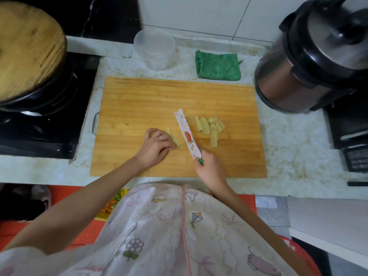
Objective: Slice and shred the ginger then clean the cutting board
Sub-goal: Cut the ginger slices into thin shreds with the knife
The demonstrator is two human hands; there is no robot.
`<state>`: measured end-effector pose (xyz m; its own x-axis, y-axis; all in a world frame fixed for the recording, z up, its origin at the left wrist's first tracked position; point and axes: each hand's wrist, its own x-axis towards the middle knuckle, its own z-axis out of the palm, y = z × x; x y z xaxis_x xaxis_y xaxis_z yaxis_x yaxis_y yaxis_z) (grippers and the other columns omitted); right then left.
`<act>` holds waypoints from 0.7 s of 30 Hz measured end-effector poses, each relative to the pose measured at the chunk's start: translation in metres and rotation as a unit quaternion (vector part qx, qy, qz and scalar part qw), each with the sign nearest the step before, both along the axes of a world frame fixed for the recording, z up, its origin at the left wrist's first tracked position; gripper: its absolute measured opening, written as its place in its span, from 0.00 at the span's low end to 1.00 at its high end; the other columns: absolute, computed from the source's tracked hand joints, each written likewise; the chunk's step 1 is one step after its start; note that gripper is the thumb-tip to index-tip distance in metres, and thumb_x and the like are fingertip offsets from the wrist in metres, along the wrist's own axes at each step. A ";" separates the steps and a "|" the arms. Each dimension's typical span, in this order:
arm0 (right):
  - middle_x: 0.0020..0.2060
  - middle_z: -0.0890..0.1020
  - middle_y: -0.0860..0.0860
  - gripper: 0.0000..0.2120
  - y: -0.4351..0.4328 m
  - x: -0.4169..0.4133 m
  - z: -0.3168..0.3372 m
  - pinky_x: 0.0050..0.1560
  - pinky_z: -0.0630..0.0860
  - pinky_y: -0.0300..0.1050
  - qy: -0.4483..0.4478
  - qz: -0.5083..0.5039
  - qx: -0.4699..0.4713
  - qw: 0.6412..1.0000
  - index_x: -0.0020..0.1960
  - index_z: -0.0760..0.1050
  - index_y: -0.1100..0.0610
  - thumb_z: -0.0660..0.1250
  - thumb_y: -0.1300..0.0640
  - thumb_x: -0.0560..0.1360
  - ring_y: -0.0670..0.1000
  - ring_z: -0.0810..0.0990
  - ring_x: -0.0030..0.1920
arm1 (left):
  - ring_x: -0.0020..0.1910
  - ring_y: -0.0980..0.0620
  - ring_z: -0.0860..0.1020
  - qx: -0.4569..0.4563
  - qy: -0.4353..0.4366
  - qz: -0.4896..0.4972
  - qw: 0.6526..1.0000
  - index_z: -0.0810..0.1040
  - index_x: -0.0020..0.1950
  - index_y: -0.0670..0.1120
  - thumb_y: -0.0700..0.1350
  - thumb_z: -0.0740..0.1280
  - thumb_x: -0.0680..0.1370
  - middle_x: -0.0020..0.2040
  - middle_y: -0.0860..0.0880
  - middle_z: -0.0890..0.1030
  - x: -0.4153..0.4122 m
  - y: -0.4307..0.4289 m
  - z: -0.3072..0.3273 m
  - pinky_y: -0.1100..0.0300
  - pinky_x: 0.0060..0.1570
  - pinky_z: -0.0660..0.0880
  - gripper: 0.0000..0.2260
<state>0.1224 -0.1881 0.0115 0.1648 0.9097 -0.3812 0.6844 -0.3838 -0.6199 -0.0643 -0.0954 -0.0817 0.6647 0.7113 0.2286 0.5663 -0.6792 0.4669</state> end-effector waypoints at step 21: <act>0.29 0.70 0.46 0.08 -0.001 0.005 0.001 0.22 0.62 0.34 0.001 0.060 -0.022 0.998 0.50 0.75 0.61 0.57 0.61 0.79 0.45 0.65 0.25 | 0.48 0.50 0.78 0.030 -0.023 0.142 0.989 0.84 0.47 0.47 0.49 0.64 0.76 0.46 0.50 0.82 -0.006 -0.027 -0.007 0.58 0.46 0.69 0.11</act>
